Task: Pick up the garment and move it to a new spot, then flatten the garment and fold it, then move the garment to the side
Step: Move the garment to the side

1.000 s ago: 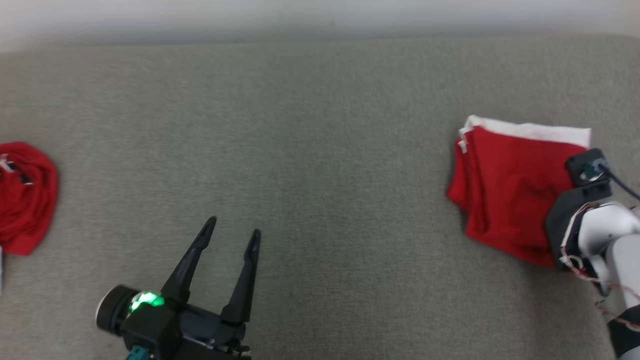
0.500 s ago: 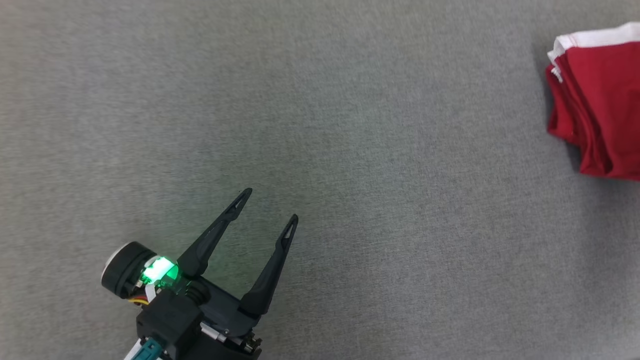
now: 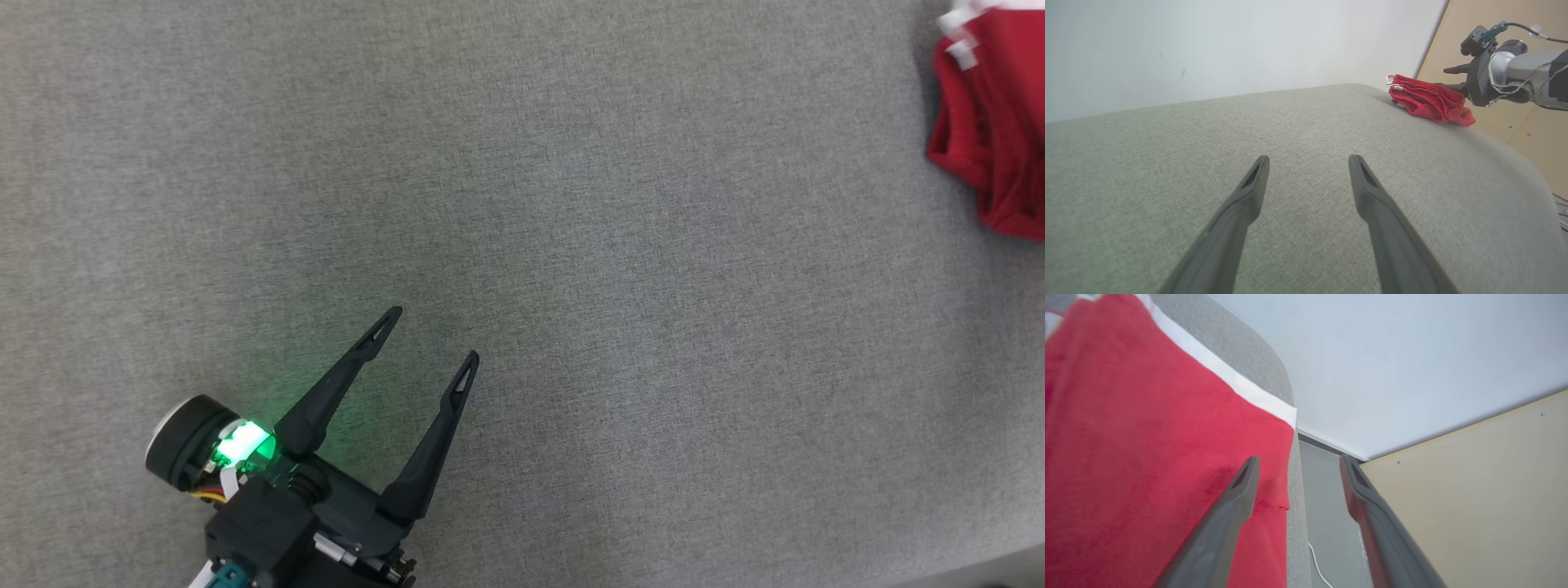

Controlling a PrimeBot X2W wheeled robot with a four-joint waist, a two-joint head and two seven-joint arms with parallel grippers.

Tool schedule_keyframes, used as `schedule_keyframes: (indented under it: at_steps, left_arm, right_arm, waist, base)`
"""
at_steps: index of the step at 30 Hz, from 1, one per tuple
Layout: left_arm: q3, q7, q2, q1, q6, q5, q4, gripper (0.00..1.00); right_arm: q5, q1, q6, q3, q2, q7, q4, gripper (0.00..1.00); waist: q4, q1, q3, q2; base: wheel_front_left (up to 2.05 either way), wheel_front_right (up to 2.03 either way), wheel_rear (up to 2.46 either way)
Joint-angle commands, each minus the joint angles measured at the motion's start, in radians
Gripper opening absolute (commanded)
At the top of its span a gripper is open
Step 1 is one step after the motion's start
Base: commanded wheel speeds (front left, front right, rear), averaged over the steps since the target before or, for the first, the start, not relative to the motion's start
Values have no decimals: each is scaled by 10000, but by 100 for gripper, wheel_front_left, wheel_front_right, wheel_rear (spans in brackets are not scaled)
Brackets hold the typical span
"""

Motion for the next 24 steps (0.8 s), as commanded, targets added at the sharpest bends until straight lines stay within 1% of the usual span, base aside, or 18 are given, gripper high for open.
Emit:
schedule_keyframes:
  at_steps: [1, 5, 7, 11, 12, 14, 19, 21, 24]
  left_arm:
    - [-8, -28, 37, 54, 53, -47, 12, 100]
    - [-94, -166, -87, 54, 65, -117, 192, 100]
    - [-119, -274, -163, 66, 82, -176, 324, 100]
    - [-190, -533, -383, 217, 119, -373, 749, 100]
    - [-189, -689, -525, 383, 150, -487, 1031, 100]
    - [-187, -791, -678, 574, 201, -570, 1359, 100]
    - [31, -1008, -1085, 1300, 345, -995, 2178, 100]
    - [229, -1036, -1218, 1588, 443, -1080, 2486, 100]
    - [720, -1043, -1485, 2022, 583, -1142, 2676, 100]
  right_arm:
    - [-155, -156, 2, 77, 141, -375, 68, 100]
    - [-475, -455, 0, 566, 193, -1396, 437, 100]
    - [-535, -573, 2, 889, 331, -1806, 560, 100]
    - [-310, -357, 2, 1558, 529, -2253, 767, 100]
    - [-17, -80, 0, 1931, 666, -2420, 745, 100]
    - [477, 243, 2, 2251, 787, -2545, 615, 100]
    - [2043, 1491, 2, 2802, 1171, -2517, -401, 100]
    - [2810, 2164, 2, 2721, 1357, -2371, -1000, 100]
    - [4145, 3360, 2, 2507, 1817, -2013, -2052, 100]
  waist:
    - [44, -1, -57, -2]
    - [166, -1, -361, -2]
    - [236, -1, -597, -2]
    - [465, -1, -1358, -2]
    - [585, -1, -1843, -2]
    - [708, -1, -2404, -2]
    - [913, -1, -3857, -2]
    - [1008, -1, -4396, -2]
    - [1164, -1, -5080, -2]
  base:
    - [0, 0, 0]
    - [0, 0, 0]
    - [0, 0, 0]
    - [0, 0, 0]
    - [0, 0, 0]
    - [0, 0, 0]
    - [0, 0, 0]
    - [0, 0, 0]
    - [0, 0, 0]
